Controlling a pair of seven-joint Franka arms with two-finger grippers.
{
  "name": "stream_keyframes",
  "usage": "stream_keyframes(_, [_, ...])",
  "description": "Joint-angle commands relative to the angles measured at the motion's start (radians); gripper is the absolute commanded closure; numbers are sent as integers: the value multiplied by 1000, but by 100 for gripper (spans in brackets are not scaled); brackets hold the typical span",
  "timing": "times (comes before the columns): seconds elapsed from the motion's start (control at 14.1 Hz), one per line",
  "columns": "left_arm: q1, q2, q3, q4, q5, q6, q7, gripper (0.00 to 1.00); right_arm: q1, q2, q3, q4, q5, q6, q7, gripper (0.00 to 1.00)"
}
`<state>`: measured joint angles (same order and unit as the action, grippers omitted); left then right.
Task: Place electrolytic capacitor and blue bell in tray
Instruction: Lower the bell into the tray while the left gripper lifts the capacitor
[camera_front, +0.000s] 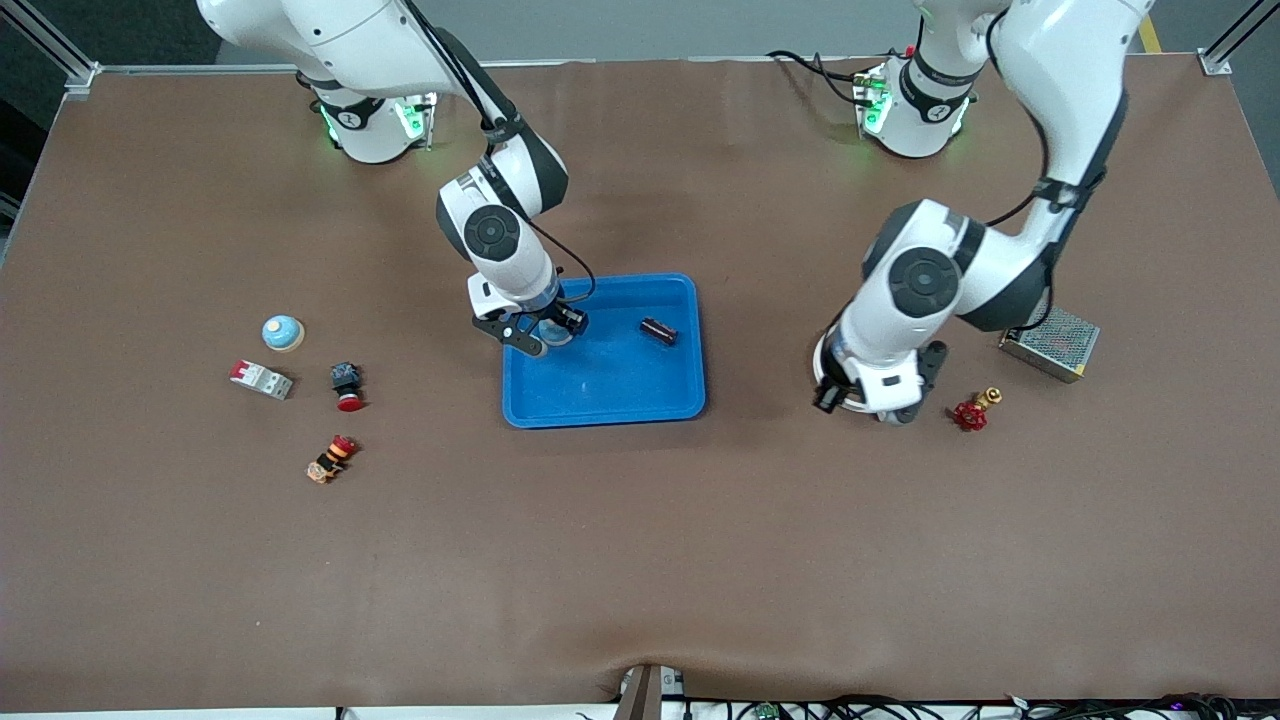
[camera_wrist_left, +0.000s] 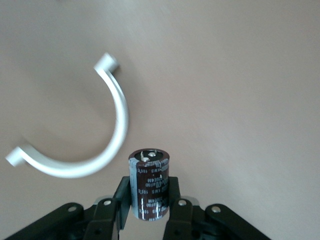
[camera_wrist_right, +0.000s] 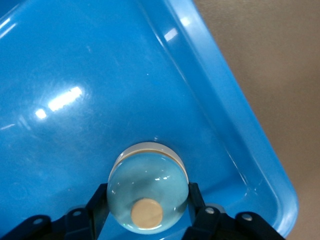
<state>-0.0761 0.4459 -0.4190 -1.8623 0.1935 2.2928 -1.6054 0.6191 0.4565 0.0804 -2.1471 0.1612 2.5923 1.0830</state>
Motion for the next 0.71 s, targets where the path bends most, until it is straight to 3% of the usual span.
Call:
stream_keyframes(0.0, [-89, 115, 3, 152, 1, -24, -126, 100, 22, 7, -10, 45, 26, -26, 69, 0])
stream_keyframes(0.35, [-232, 237, 14, 282, 14, -23, -367, 100, -56, -80, -19, 240, 17, -474, 45, 0])
stream_keyframes(0.64, [-306, 280, 25, 324, 14, -15, -493, 100, -215, -232, -22, 297, -87, -766, -329, 0])
